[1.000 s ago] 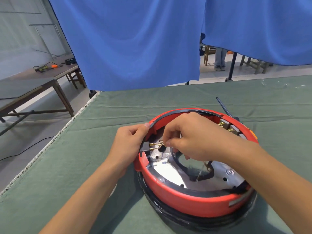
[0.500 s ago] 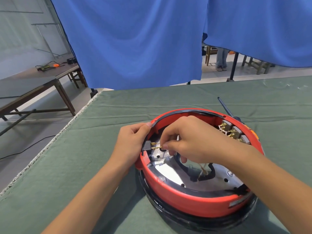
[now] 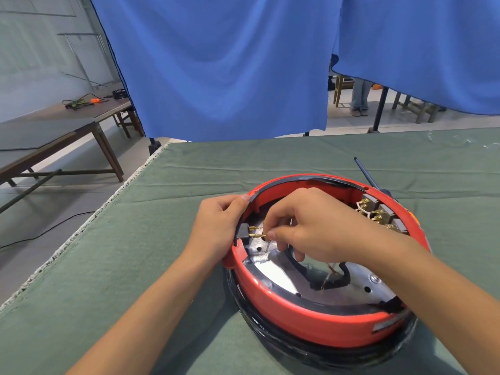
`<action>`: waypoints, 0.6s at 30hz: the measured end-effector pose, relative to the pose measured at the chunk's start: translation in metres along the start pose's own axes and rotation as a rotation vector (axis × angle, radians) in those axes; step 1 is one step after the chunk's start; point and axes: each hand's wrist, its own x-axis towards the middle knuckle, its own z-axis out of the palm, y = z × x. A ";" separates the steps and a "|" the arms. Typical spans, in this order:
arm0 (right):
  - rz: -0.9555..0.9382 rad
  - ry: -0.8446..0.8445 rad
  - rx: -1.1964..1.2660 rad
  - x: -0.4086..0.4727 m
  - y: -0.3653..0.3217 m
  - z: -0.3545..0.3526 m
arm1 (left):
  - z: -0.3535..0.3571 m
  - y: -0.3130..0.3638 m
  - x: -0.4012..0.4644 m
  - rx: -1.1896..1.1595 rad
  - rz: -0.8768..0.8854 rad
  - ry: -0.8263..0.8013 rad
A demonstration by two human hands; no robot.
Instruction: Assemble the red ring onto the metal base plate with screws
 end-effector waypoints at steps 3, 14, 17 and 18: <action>0.002 -0.003 -0.006 0.000 0.000 0.001 | 0.000 0.000 0.000 0.011 0.005 0.003; 0.003 0.003 0.022 -0.001 0.000 0.002 | 0.001 0.001 -0.001 0.015 0.022 0.000; 0.004 -0.001 0.027 -0.001 0.000 0.001 | 0.001 0.001 0.000 0.019 0.027 0.009; 0.004 0.000 0.027 -0.001 0.000 0.001 | 0.001 0.001 0.000 0.020 0.027 0.010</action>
